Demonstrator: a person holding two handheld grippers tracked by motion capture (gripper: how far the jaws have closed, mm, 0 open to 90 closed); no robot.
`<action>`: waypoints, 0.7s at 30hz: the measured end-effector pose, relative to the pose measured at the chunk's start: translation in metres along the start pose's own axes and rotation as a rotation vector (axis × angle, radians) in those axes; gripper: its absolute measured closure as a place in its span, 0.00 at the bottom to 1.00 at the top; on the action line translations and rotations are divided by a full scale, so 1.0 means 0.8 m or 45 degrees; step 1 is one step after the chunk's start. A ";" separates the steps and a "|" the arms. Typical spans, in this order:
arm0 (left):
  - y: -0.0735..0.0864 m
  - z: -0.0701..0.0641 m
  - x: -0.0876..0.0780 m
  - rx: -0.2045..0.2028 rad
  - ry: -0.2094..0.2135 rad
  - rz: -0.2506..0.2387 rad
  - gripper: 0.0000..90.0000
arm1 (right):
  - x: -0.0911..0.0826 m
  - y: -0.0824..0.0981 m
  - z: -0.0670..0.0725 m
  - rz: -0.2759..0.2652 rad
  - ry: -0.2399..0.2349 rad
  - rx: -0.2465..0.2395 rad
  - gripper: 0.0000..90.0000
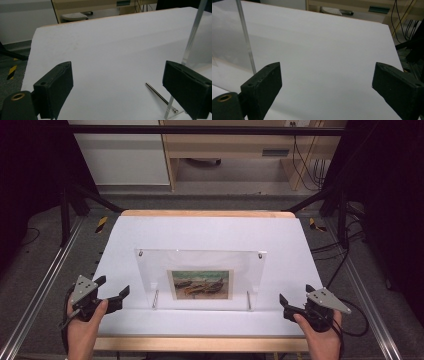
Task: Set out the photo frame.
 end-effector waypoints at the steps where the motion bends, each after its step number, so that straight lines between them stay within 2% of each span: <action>1: 0.000 0.001 0.000 -0.004 -0.003 -0.001 0.10 | 0.000 0.000 -0.001 0.001 0.000 0.008 0.10; 12: 0.005 0.019 -0.003 -0.007 -0.063 0.019 0.09 | 0.001 0.008 -0.017 0.026 0.037 0.024 0.09; 21: 0.011 0.028 -0.001 0.005 -0.080 0.055 0.08 | 0.006 0.015 -0.025 0.063 0.050 0.020 0.07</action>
Point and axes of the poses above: each handheld gripper's, and its own axes: x roughly forward along the jaws, y roughly out of its underside, z roughly to its left, the point moved 8 cm from there along x, roughly forward along the jaws, and after that the axes turned 5 degrees about y, right-handed, at the moved point
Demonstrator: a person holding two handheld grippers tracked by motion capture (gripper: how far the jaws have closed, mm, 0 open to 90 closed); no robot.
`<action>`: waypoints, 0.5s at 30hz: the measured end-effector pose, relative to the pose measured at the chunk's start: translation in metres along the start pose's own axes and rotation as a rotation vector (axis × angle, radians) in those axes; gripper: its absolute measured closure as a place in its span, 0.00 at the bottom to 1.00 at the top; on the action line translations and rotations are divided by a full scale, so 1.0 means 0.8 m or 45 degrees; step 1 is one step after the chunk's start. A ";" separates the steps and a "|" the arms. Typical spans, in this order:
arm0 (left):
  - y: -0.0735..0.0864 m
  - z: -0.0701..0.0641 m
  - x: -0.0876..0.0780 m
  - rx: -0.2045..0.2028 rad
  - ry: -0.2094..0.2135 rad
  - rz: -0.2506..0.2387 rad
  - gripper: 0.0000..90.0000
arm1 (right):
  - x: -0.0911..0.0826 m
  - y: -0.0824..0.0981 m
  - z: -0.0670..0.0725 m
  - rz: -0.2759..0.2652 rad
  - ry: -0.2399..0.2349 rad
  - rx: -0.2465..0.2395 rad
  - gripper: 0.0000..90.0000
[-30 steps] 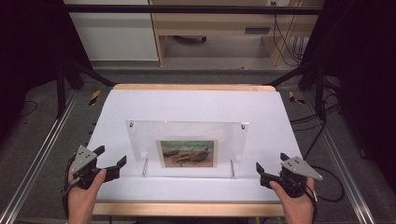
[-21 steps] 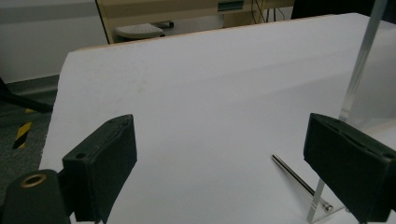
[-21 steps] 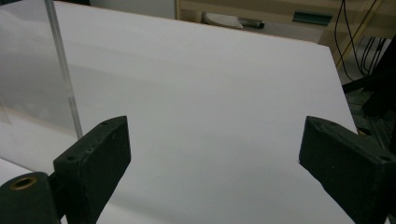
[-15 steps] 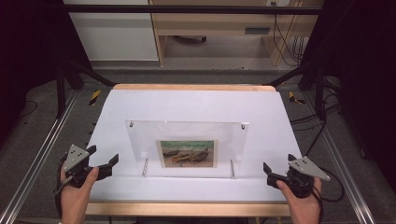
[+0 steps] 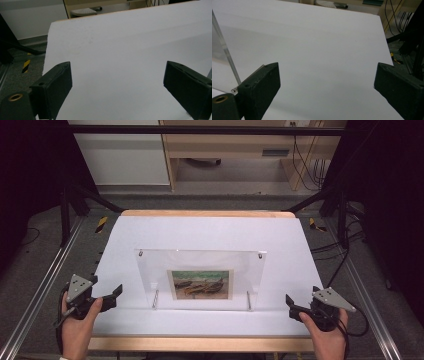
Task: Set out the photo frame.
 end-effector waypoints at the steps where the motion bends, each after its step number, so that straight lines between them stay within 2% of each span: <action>1: 0.001 0.001 0.001 0.000 -0.002 0.006 0.08 | 0.001 0.001 0.000 0.005 -0.003 -0.005 0.07; 6: 0.005 0.002 0.004 0.025 -0.005 0.046 0.08 | 0.006 0.007 -0.003 0.050 0.000 -0.006 0.07; 9: 0.010 0.002 0.009 0.044 -0.024 0.093 0.08 | 0.009 0.011 -0.003 0.083 0.000 -0.003 0.07; 15: 0.018 -0.004 0.020 0.095 -0.021 0.167 0.08 | 0.017 0.020 0.000 0.144 -0.003 -0.023 0.07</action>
Point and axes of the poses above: each handheld gripper's, and its own axes: x roughly forward along the jaws, y roughly out of its underside, z roughly to its left, the point moved 8 cm from there along x, roughly forward along the jaws, and after that the axes turned 5 degrees about y, right-handed, at the moved point
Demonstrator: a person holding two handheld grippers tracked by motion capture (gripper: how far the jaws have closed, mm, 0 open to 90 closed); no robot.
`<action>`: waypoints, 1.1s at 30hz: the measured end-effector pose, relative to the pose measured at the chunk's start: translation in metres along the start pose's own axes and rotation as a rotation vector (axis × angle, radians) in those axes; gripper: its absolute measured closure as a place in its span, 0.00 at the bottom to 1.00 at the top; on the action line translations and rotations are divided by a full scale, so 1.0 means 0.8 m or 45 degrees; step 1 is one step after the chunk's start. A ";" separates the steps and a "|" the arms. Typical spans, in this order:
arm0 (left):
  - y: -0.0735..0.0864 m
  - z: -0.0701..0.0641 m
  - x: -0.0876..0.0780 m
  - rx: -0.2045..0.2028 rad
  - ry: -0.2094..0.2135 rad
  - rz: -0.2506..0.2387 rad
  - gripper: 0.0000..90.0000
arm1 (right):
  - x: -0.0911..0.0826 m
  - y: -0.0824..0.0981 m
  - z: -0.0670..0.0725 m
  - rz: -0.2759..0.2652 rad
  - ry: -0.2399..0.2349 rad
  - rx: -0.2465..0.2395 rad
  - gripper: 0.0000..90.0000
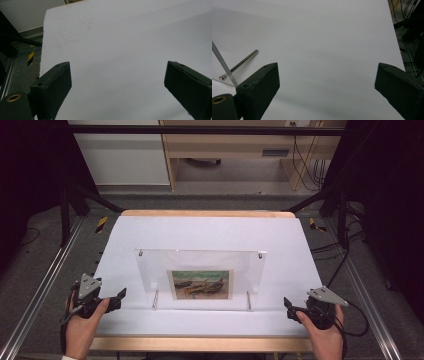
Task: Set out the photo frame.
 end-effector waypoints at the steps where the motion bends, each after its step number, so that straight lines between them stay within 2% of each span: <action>1: 0.001 -0.001 0.002 0.011 -0.001 0.011 0.08 | 0.001 0.001 0.001 0.006 -0.004 -0.005 0.07; 5: 0.005 -0.004 0.008 0.043 0.003 0.053 0.08 | 0.007 0.003 0.003 0.032 -0.007 -0.022 0.07; 11: 0.011 -0.004 0.016 0.051 0.015 0.104 0.08 | 0.015 0.007 0.005 0.064 -0.011 -0.036 0.07; 15: 0.014 -0.005 0.019 0.064 0.009 0.129 0.08 | 0.022 0.007 0.007 0.078 -0.010 -0.038 0.08; 21: 0.016 -0.008 0.023 0.077 0.004 0.144 0.08 | 0.035 0.008 0.013 0.106 -0.003 -0.076 0.08; 28: 0.019 -0.003 0.026 0.118 -0.074 0.173 0.08 | 0.041 0.009 0.012 0.123 0.034 -0.093 0.10; 30: 0.020 -0.001 0.026 0.118 -0.082 0.174 0.08 | 0.041 0.011 0.009 0.135 0.064 -0.104 0.10; 33: 0.020 0.000 0.025 0.107 -0.081 0.163 0.08 | 0.040 0.012 0.009 0.140 0.063 -0.103 0.10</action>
Point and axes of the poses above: each handheld gripper's, and its own axes: x roughly forward along the jaws, y roughly out of its underside, z roughly to its left, the point moved 8 cm from there along x, roughly forward along the jaws, and after that the axes turned 5 degrees about y, right-handed, at the moved point
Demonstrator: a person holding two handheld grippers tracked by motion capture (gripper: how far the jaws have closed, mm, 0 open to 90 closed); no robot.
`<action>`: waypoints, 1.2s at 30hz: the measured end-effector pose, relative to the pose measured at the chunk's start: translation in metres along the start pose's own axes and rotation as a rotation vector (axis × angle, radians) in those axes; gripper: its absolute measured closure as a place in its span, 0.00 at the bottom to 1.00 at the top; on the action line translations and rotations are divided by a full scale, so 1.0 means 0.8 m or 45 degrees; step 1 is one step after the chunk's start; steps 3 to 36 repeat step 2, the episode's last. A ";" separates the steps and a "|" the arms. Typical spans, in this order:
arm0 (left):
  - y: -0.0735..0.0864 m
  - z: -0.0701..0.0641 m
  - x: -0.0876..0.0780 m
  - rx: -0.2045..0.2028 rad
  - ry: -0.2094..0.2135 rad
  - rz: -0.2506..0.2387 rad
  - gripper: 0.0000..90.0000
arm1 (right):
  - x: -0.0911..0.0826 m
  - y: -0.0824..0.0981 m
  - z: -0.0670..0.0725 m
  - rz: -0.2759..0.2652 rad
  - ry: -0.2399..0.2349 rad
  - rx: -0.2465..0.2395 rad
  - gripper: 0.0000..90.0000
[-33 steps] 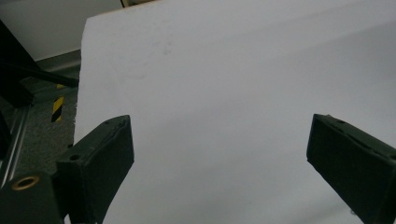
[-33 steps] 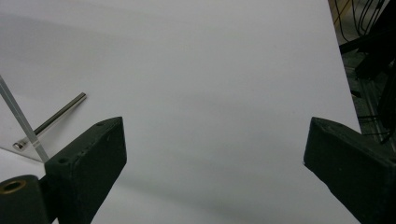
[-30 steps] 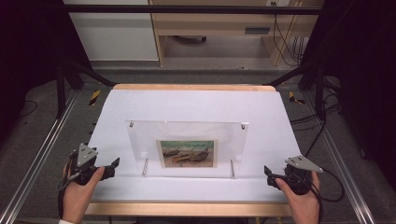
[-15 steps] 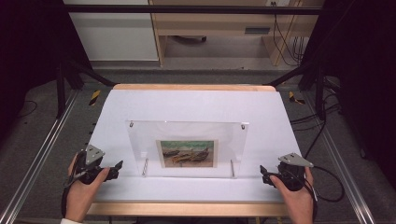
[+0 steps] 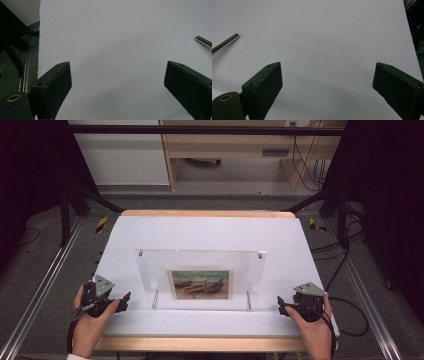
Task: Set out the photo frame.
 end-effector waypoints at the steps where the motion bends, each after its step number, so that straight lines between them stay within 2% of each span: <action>1: 0.000 0.000 0.000 -0.003 0.003 -0.003 0.08 | -0.001 0.000 0.000 -0.004 0.000 -0.001 0.10; 36: -0.001 0.000 0.000 -0.001 0.003 -0.005 0.08 | -0.002 0.000 0.001 -0.006 -0.001 0.006 0.11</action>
Point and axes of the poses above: each handheld gripper's, and its own axes: x roughly forward along the jaws, y roughly out of its underside, z roughly to its left, the point moved 8 cm from there along x, roughly forward along the jaws, and after that the axes turned 5 degrees about y, right-handed, at the moved point
